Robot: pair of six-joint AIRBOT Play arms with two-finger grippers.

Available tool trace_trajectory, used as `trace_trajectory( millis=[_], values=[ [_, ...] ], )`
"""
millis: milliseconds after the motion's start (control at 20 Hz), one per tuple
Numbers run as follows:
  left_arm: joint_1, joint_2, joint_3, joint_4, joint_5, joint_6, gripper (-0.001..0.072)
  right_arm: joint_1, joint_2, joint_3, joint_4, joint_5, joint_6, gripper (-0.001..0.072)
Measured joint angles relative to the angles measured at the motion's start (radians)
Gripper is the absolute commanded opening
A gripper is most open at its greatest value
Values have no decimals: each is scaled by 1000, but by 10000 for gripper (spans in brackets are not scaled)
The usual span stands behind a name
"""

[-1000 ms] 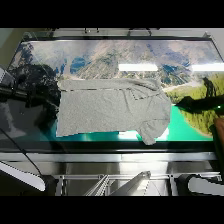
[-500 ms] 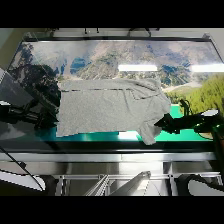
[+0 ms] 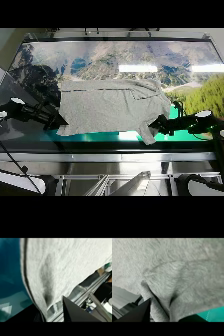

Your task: Fold the shirts.

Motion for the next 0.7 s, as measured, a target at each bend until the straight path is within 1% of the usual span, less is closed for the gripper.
trace_trajectory(
  millis=[100, 150, 250, 300, 350, 400, 450, 550, 600, 700],
  values=[
    [-5, 0, -3, 26, -19, -7, 281, 0, 1, -10, -3, 20, 0, 363],
    [-4, 0, -5, 34, -27, -9, 229, 0, 2, -15, -3, 29, 0, 363],
    [2, 0, -15, 69, -34, -11, 60, 0, 5, -23, -9, 43, 0, 359],
    [4, 0, -21, 86, -35, -16, 18, 0, 7, -26, -10, 45, 0, 290],
    [5, 0, -27, 92, -36, -16, 19, 1, 11, -27, -24, 43, 0, 145],
    [6, 0, -30, 95, -37, -15, 20, 1, 16, -29, -45, 40, 0, 103],
    [7, 0, -31, 100, -37, -13, 20, 0, 26, -29, -55, 35, 0, 102],
    [10, 2, -21, 107, -44, -13, 20, -20, 63, -31, -76, 23, 0, 15],
    [16, 7, -12, 112, -50, -12, 20, -40, 90, -31, -89, 8, 0, 15],
    [38, 24, 11, 129, -39, -13, 21, -99, 163, -29, -77, 31, -1, 15]
  ],
)
